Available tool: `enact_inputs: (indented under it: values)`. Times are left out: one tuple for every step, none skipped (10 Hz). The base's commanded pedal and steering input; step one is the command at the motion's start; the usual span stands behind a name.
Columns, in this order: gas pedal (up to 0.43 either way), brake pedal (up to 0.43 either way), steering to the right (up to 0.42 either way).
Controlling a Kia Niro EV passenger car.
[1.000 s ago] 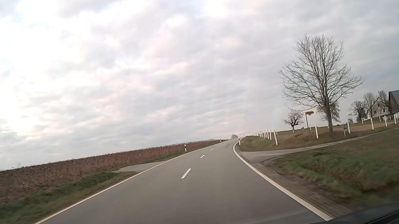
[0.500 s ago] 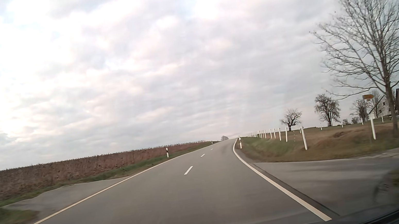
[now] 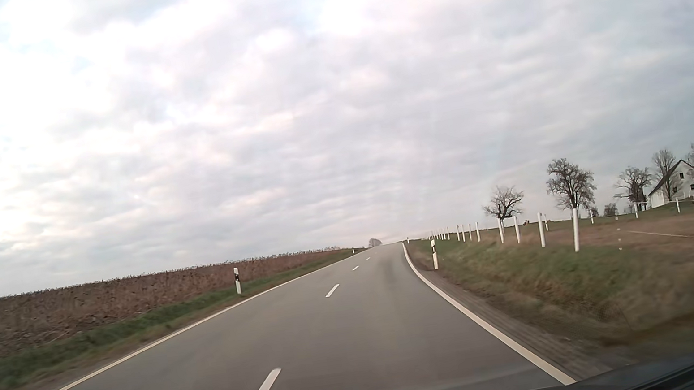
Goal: Follow the waypoints while adhering to traffic rules and regulations
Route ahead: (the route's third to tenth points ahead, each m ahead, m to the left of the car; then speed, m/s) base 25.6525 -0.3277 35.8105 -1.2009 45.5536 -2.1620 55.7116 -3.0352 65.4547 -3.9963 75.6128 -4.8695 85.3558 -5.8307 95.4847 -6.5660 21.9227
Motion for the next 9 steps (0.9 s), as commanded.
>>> enact_inputs:
  values:
    - [0.358,0.0,0.018]
    - [0.358,0.0,0.018]
    - [0.358,0.0,0.018]
    - [0.358,0.0,0.018]
    - [0.358,0.0,0.018]
    - [0.358,0.0,0.018]
    - [0.358,0.0,0.018]
    - [0.358,0.0,0.018]
    - [0.358,0.0,0.018]
